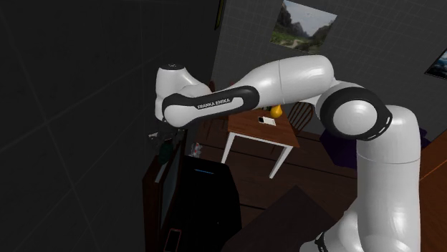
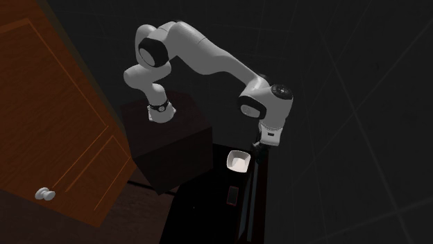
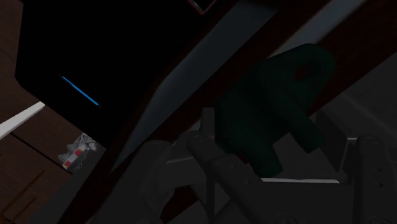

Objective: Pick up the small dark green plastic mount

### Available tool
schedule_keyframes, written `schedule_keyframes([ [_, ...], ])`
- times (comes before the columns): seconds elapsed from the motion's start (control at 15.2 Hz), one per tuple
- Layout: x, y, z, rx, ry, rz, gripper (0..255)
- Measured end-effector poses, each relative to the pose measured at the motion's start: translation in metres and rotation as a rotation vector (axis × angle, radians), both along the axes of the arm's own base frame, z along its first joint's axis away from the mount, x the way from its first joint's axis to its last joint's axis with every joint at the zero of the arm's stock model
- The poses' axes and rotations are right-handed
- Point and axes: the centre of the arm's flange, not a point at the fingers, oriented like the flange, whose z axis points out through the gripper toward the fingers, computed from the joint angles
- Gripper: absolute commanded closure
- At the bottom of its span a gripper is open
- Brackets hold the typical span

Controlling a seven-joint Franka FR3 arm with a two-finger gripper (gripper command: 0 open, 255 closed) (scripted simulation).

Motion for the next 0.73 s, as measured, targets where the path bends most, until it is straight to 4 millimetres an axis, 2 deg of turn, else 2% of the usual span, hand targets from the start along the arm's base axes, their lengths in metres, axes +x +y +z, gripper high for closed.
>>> schedule_keyframes([
  [0.2, -0.001, 0.001, 0.006, -0.003, 0.009, 0.001, 255],
  [0.73, -0.003, 0.001, 0.047, -0.003, 0.011, 0.002, 255],
])
